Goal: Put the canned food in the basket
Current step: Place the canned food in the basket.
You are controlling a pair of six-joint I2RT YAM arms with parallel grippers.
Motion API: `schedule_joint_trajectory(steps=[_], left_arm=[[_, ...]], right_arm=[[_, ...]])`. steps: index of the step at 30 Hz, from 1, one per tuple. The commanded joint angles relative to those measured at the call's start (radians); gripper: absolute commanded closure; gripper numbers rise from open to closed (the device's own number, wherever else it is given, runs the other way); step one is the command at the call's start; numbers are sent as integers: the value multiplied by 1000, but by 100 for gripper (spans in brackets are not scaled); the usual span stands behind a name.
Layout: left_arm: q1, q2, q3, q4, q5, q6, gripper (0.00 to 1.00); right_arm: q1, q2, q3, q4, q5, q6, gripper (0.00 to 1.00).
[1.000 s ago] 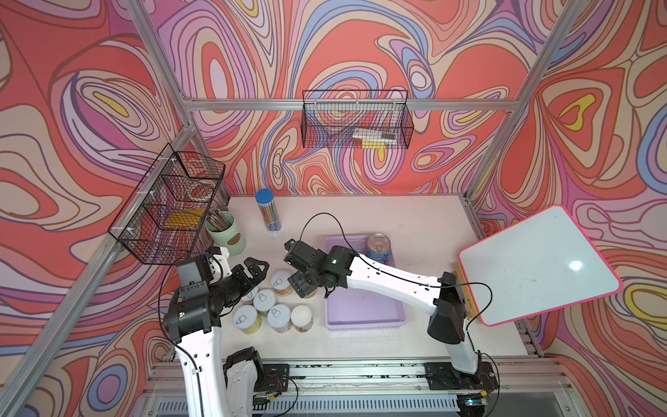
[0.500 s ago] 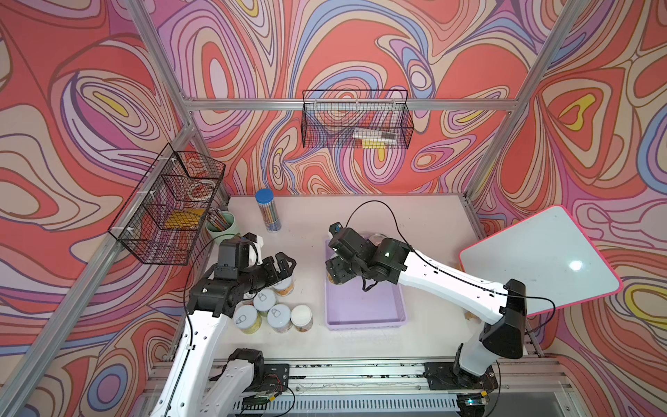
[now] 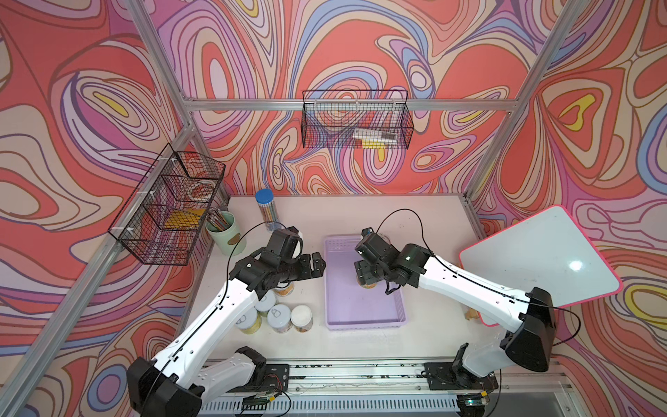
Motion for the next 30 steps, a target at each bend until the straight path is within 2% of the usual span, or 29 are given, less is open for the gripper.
schedule_joint_trajectory(steps=[1,7,19,30], left_arm=[[-60,37,32,67,-67,-8,5],[-139,74,10,131,-95,-28,5],[-168,79,4,139,-138,-4,5],[-179,114,-1,157,-123,0,6]], right_arm=[[-36,-42,-25,111,30,25,33],[-74,-6,-62,184,90,15,36],[-127,74,-119,273,133,12,39],[-151,113,-168,351,140,6,40]])
